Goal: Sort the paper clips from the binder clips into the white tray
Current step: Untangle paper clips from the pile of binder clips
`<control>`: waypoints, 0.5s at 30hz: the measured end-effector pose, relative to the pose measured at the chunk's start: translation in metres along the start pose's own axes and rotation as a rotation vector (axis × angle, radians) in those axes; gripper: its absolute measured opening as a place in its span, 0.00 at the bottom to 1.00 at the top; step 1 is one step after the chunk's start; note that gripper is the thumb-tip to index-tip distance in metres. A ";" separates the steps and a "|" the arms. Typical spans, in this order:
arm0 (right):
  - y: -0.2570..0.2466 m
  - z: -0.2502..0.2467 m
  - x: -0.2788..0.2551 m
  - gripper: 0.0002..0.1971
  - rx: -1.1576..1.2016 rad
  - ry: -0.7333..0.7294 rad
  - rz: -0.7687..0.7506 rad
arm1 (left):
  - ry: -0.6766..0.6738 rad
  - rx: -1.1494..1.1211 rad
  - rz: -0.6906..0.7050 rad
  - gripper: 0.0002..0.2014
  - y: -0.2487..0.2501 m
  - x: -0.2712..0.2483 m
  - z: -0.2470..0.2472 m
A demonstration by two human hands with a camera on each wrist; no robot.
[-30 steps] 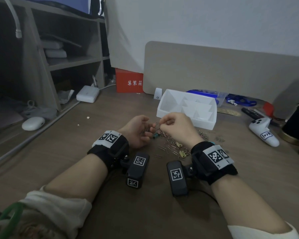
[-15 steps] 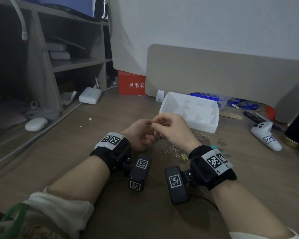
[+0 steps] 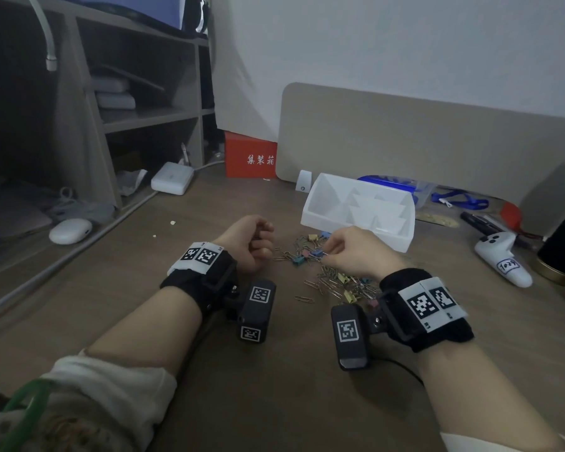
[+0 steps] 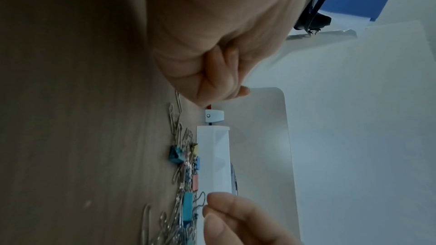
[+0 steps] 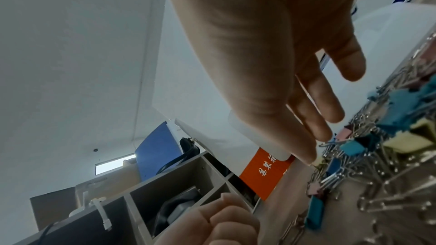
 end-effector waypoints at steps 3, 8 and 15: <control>-0.003 -0.001 -0.004 0.11 -0.017 -0.045 -0.027 | -0.003 0.043 -0.017 0.17 -0.004 0.000 0.004; -0.011 0.005 -0.014 0.14 -0.102 -0.176 -0.064 | -0.039 0.090 -0.047 0.18 -0.012 -0.002 0.014; -0.005 0.019 -0.019 0.27 -0.172 -0.259 -0.059 | -0.106 0.177 -0.088 0.18 -0.025 -0.008 0.032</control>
Point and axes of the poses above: each hand's wrist, its own x-axis towards the middle knuckle, its own z-axis out of the palm, y = z × x, the point moved 7 cm from there along x, towards the middle knuckle, and after that the axes turned 1 degree about z, right-handed, at the moved point
